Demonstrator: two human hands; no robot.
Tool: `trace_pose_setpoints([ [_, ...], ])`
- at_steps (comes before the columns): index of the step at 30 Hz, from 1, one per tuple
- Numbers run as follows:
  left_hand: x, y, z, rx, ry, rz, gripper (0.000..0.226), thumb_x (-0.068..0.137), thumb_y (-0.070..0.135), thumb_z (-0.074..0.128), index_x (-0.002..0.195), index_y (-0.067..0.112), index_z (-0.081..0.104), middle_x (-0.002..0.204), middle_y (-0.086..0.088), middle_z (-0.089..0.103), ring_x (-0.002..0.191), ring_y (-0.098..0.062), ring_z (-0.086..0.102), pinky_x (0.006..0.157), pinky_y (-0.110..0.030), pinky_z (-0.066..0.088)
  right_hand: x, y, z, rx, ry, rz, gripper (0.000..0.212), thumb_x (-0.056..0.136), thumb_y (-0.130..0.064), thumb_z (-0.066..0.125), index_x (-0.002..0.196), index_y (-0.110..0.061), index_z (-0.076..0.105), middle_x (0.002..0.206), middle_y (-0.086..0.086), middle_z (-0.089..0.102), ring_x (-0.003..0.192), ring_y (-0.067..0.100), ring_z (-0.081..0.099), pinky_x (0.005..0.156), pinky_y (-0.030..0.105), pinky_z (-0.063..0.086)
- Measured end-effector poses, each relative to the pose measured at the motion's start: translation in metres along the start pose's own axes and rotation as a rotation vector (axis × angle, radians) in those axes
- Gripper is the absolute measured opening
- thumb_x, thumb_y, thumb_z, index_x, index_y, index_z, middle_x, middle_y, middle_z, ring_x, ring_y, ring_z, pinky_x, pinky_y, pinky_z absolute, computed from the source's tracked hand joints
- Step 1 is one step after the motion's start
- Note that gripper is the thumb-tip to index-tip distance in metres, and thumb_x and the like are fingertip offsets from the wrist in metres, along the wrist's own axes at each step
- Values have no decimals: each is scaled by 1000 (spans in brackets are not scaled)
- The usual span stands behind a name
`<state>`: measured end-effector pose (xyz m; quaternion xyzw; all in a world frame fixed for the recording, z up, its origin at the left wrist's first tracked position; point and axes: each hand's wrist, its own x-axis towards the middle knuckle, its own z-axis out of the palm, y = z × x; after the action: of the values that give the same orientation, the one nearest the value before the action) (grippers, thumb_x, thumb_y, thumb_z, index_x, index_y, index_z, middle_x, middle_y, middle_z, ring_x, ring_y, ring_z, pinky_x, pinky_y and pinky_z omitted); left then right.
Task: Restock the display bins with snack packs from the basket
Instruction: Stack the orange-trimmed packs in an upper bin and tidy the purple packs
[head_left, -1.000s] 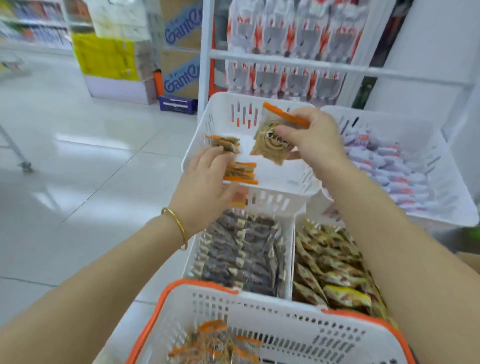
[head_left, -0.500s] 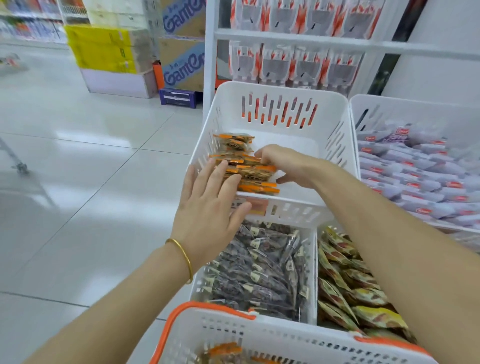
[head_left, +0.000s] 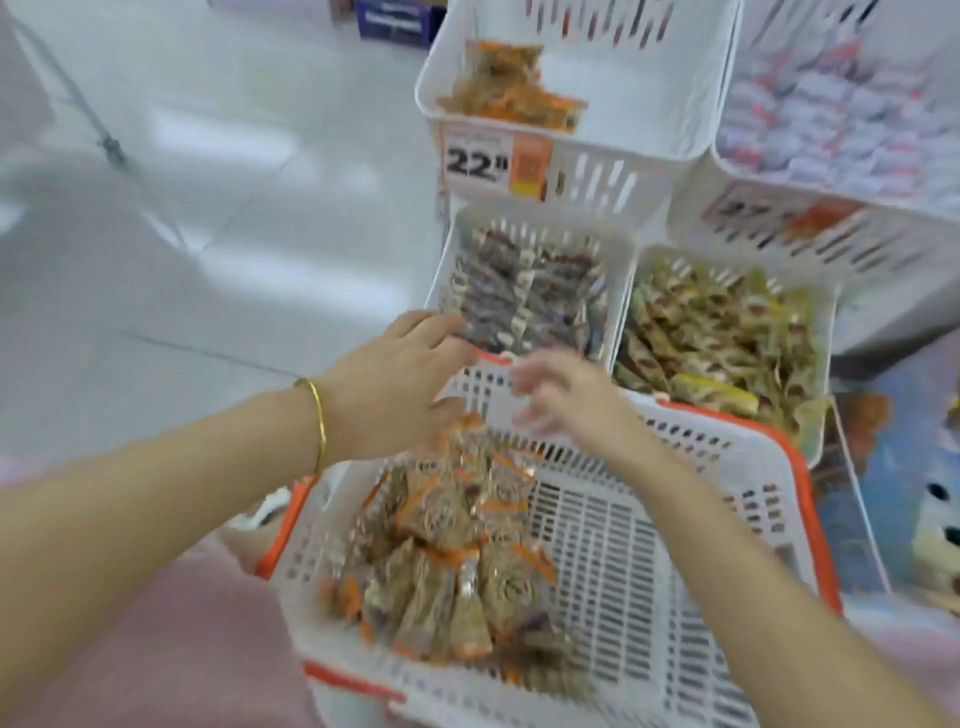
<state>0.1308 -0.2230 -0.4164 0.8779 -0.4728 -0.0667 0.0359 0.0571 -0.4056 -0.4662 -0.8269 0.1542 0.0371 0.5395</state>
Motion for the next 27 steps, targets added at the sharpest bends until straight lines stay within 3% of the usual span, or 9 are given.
trace_pose_setpoints([
  [3, -29, 9, 25, 70, -209, -43, 57, 90, 49, 30, 137, 16, 40, 150, -9, 27, 139, -30, 20, 113, -36, 21, -15, 81, 51, -278, -128, 216, 31, 92, -2, 46, 117, -15, 59, 119, 4, 59, 109, 21, 58, 86, 33, 48],
  [7, -34, 5, 40, 112, -360, -60, 48, 96, 41, 39, 141, 22, 33, 148, -3, 27, 138, -24, 20, 112, -38, 26, -4, 133, 81, -289, 40, 276, 44, 92, -3, 51, 135, -13, 47, 141, 6, 45, 115, 20, 54, 88, 31, 50],
  [9, -32, 0, 44, 153, -399, -41, 49, 97, 42, 38, 141, 22, 32, 147, -4, 29, 137, -24, 23, 111, -38, 28, 9, 151, 84, -303, 31, 344, 64, 88, -9, 61, 146, -17, 32, 151, 7, 31, 122, 24, 49, 92, 33, 48],
  [12, -24, -5, 50, 229, -441, 15, 49, 96, 44, 37, 139, 21, 34, 145, -5, 31, 135, -25, 25, 108, -40, 33, 18, 168, 88, -204, -161, 440, 107, 75, -20, 80, 152, -24, 6, 158, 6, 11, 142, 29, 23, 111, 42, 31],
  [15, -17, -2, 52, 239, -446, 64, 49, 96, 44, 37, 139, 21, 34, 143, -4, 32, 134, -25, 27, 106, -42, 36, 17, 174, 100, -197, -104, 442, 117, 69, -22, 85, 152, -27, 2, 156, 7, 12, 140, 30, 27, 108, 43, 36],
  [20, -12, 7, 51, 232, -452, 103, 48, 95, 45, 36, 136, 20, 36, 142, -4, 34, 133, -25, 29, 106, -41, 36, 9, 176, 97, -237, -77, 420, 70, 75, -21, 80, 135, -9, 45, 136, 8, 49, 121, 27, 50, 93, 35, 43],
  [23, -7, 10, 49, 196, -474, 90, 47, 95, 43, 39, 137, 20, 36, 141, -4, 34, 131, -25, 30, 105, -42, 36, 0, 160, 76, -135, -9, 316, 19, 78, -12, 77, 84, -10, 58, 89, 8, 59, 81, 21, 58, 72, 34, 45],
  [25, 1, 14, 47, 93, -456, 36, 47, 95, 40, 42, 137, 18, 36, 138, -5, 37, 127, -26, 35, 104, -41, 37, -4, 139, 53, 0, 29, 275, 21, 78, -9, 76, 72, -15, 57, 75, -1, 58, 69, 12, 56, 66, 27, 44],
  [27, 10, 20, 43, -95, -387, -60, 50, 95, 38, 45, 138, 14, 35, 137, -8, 41, 121, -27, 43, 100, -38, 40, -9, 113, 29, 150, 24, 236, 15, 76, -6, 76, 79, -15, 66, 73, -5, 66, 69, 8, 62, 68, 25, 48],
])
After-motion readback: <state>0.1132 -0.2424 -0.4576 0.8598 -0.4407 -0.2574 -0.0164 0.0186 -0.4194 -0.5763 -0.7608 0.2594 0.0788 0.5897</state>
